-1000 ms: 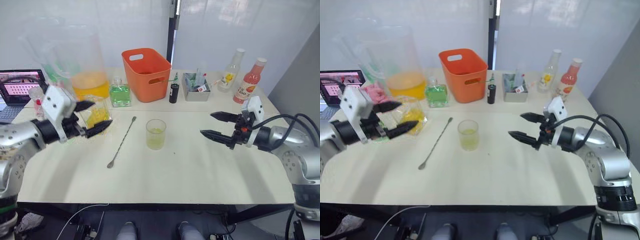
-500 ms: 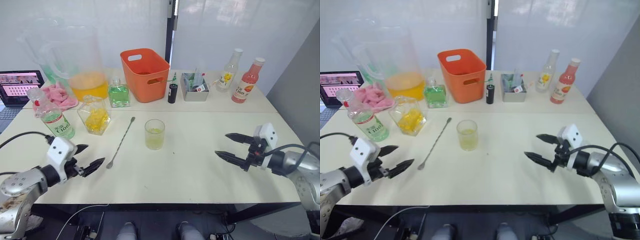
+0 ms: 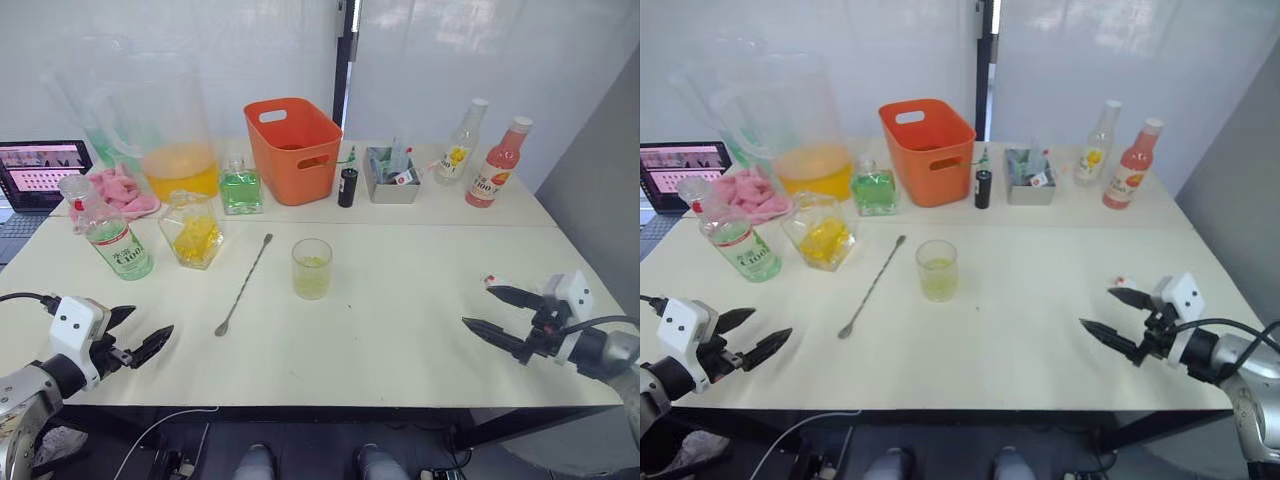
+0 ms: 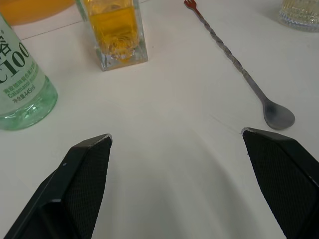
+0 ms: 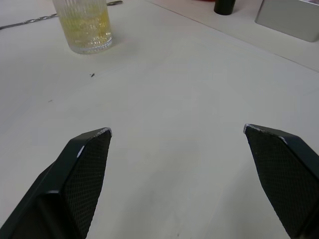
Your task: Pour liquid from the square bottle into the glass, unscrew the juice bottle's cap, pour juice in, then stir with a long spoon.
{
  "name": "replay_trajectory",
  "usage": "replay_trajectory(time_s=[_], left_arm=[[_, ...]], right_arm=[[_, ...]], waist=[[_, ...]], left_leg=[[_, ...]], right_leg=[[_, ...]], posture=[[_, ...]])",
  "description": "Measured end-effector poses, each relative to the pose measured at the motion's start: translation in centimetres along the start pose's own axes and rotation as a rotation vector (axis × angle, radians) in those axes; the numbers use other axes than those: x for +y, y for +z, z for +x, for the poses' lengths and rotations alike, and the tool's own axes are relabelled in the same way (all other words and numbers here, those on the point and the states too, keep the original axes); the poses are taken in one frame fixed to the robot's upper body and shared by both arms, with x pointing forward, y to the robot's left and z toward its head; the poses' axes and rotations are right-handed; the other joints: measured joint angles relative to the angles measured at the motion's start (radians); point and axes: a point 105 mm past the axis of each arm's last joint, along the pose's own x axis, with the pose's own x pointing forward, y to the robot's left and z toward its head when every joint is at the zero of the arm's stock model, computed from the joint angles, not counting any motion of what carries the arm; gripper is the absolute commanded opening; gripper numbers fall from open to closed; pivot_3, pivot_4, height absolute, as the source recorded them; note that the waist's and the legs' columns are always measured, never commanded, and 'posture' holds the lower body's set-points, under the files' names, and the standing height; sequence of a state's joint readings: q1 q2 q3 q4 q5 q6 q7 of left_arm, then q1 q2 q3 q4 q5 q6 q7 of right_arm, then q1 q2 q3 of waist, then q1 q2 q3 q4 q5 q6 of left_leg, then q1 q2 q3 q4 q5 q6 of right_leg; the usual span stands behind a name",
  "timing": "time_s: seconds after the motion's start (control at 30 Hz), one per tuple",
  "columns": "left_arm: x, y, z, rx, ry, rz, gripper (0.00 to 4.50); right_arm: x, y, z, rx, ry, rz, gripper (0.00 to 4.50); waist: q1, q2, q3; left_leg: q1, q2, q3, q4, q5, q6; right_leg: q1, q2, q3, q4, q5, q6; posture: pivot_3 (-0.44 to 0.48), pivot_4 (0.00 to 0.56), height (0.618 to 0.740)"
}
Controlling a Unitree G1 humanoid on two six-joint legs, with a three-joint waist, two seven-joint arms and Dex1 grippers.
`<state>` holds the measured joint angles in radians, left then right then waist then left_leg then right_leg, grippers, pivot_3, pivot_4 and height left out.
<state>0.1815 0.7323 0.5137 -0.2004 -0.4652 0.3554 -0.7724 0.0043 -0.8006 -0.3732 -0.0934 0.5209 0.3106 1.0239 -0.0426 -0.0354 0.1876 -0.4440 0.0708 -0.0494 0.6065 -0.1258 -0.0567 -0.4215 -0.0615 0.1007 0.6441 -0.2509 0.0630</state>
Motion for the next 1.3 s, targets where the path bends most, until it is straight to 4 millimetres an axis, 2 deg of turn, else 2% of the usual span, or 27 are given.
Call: replay_trajectory(time_s=[0.13, 0.3, 0.4, 0.67, 0.9, 1.07, 1.3], left_arm=[[-0.4, 1.3, 1.7, -0.033, 0.007, -0.022, 4.42], [-2.0, 3.4, 4.5, -0.056, -0.009, -0.063, 4.42], [-3.2, 3.9, 5.8, -0.051, -0.024, -0.088, 4.42], [-5.4, 4.0, 10.1, 0.016, 0.034, -0.163, 4.42], [-6.8, 1.7, 12.8, 0.12, 0.075, -0.186, 4.42], [-6.8, 1.6, 13.9, 0.137, 0.103, -0.17, 2.96], [-6.7, 1.2, 14.2, 0.15, 0.117, -0.171, 0.59]], right_arm=[[0.1, -0.2, -0.1, 0.004, -0.002, 0.003, 4.5], [0.9, 0.7, 0.4, -0.012, 0.025, -0.009, 4.5], [1.7, 1.3, 0.8, -0.032, 0.055, 0.007, 4.5], [4.6, 3.5, 1.5, -0.081, 0.173, 0.009, 4.5], [6.4, 4.6, 1.6, -0.114, 0.247, 0.024, 4.5], [7.3, 5.3, 1.4, -0.131, 0.268, 0.02, 4.5], [7.2, 5.9, 0.9, -0.133, 0.256, -0.003, 4.5]], waist=[[0.002, 0.0, 0.0], [0.0, 0.0, 0.0], [-0.002, 0.0, 0.0], [0.004, 0.0, 0.0], [0.002, -0.001, -0.001], [0.006, 0.001, -0.003], [0.014, 0.002, -0.004]], left_leg=[[0.0, 0.0, 0.0, 0.0, 0.0, 0.0], [0.0, 0.0, 0.0, 0.0, 0.004, 0.006], [0.0, 0.0, 0.0, 0.0, 0.004, 0.006], [0.0, -0.001, -0.001, 0.002, 0.004, 0.007], [0.0, -0.001, -0.002, 0.001, 0.005, 0.007], [0.0, -0.002, -0.002, 0.002, 0.005, 0.007], [0.004, -0.002, -0.002, 0.002, 0.004, 0.006]], right_leg=[[0.001, 0.0, 0.0, 0.0, 0.0, 0.0], [0.001, 0.0, 0.0, 0.0, 0.001, 0.001], [0.001, 0.0, 0.0, 0.001, 0.001, 0.002], [0.003, 0.001, 0.0, 0.0, 0.001, 0.003], [0.003, 0.001, 0.0, 0.0, 0.002, 0.005], [0.004, 0.001, 0.0, 0.0, 0.002, 0.004], [0.009, 0.0, 0.0, -0.003, 0.001, 0.004]], posture=[[0.0, 0.15, 0.738], [0.0, 0.15, 0.738], [0.0, 0.15, 0.738], [0.0, 0.15, 0.738], [0.0, 0.15, 0.738], [0.0, 0.15, 0.738], [0.0, 0.15, 0.738]])
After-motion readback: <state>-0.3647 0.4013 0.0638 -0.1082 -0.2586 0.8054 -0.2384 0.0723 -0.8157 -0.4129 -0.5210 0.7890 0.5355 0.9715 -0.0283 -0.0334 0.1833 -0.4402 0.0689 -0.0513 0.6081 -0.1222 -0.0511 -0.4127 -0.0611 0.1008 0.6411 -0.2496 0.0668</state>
